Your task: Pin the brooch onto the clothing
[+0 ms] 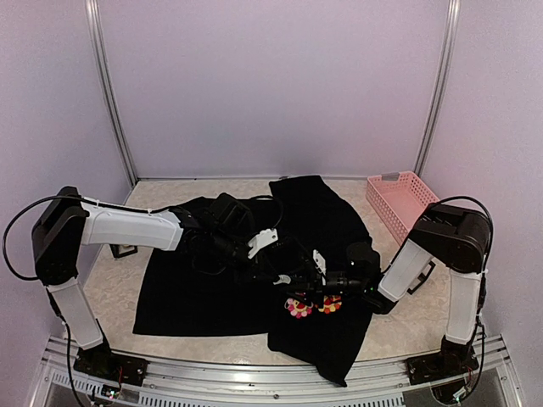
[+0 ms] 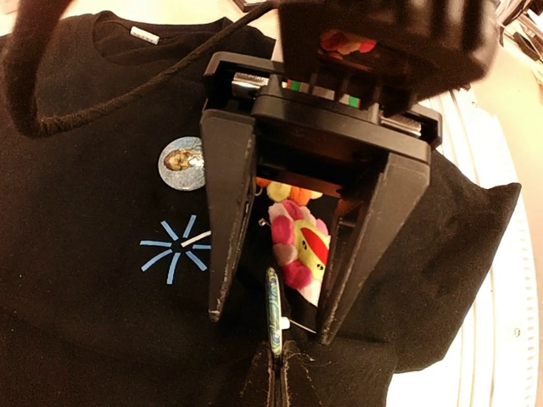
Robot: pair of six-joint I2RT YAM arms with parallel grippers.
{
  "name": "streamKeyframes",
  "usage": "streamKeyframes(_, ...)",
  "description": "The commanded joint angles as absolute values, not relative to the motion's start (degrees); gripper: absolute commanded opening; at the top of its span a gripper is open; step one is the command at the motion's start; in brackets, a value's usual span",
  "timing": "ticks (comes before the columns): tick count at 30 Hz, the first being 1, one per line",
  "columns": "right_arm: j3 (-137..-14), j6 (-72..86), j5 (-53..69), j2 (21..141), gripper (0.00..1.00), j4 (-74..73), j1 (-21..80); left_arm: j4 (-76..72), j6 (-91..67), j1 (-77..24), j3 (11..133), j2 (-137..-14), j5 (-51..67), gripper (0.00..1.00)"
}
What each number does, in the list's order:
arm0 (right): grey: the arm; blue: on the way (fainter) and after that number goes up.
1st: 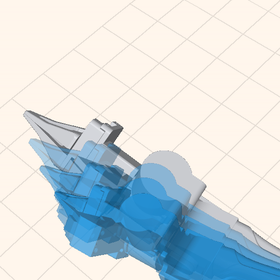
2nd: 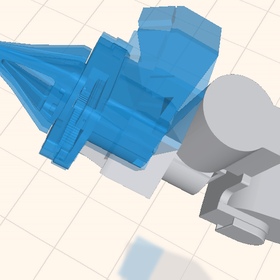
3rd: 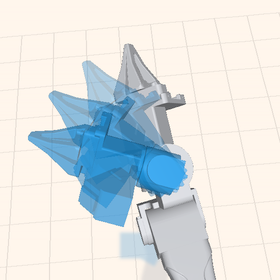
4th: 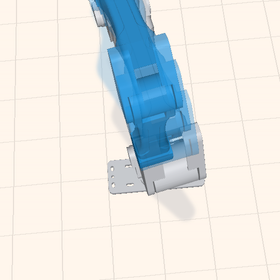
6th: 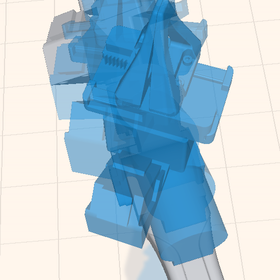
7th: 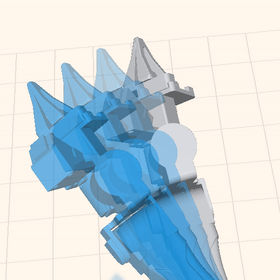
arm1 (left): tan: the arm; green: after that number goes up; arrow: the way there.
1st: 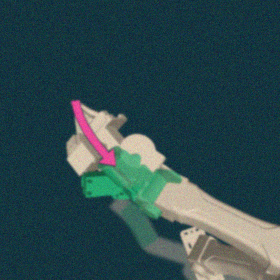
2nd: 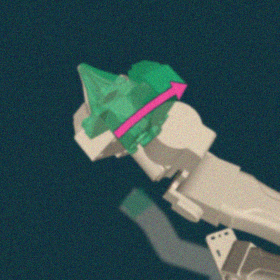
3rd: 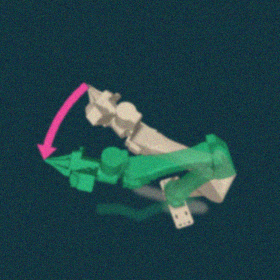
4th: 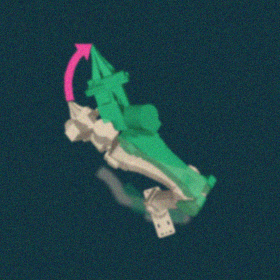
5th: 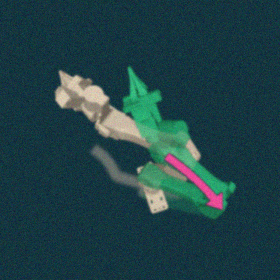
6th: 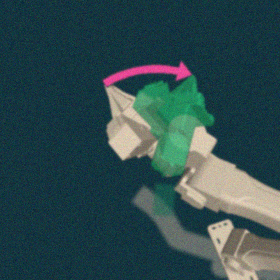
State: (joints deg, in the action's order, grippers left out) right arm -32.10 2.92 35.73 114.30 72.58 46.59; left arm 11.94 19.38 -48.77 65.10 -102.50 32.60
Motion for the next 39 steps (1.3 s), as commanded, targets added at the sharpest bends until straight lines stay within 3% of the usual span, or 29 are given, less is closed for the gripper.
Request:
streamKeyframes(1,-33.0,2.1,35.2,115.1,0.39,72.8,46.1,10.0,19.4,-48.6,64.6,-100.7,34.4,0.0)
streamKeyframes(9,-34.9,4.8,36.3,115.2,0.23,71.0,45.1,9.9,19.8,-48.7,64.4,-100.7,34.5,0.0)
streamKeyframes(16,-35.2,7.7,36.4,115.2,0.16,70.8,43.4,9.6,20.2,-49.2,64.0,-100.3,34.2,0.0)
streamKeyframes(28,-37.0,15.8,34.7,115.1,0.09,68.4,41.4,10.2,20.7,-49.7,63.7,-100.5,33.8,0.0)
streamKeyframes(39,-35.2,20.6,33.8,114.5,0.11,70.3,39.3,11.0,21.1,-49.8,63.3,-100.4,33.1,0.0)
